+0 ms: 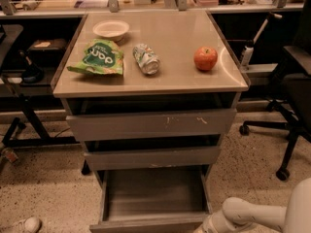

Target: Close bottom drawer

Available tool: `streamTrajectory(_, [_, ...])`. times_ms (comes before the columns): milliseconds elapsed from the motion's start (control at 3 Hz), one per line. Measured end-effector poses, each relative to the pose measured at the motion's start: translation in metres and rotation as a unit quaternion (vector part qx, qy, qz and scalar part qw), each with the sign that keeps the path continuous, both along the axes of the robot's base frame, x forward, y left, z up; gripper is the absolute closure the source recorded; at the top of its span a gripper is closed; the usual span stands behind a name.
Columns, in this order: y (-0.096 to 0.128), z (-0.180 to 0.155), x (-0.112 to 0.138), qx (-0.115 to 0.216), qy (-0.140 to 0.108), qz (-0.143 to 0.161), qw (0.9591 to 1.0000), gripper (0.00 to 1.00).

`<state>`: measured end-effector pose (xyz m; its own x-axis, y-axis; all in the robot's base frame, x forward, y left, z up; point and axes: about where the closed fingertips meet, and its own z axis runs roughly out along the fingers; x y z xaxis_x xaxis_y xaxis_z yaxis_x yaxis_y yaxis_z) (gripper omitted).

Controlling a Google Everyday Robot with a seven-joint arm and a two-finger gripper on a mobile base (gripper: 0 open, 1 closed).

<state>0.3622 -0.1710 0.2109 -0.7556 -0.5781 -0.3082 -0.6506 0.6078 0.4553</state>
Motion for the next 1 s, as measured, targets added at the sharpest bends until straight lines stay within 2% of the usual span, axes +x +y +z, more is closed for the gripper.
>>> streamTrajectory(333, [0.004, -0.013, 0.021, 0.008, -0.014, -0.020, 0.9997, 1.00])
streamTrajectory(1000, [-0.008, -0.021, 0.067, -0.005, -0.048, -0.056, 0.9973, 1.00])
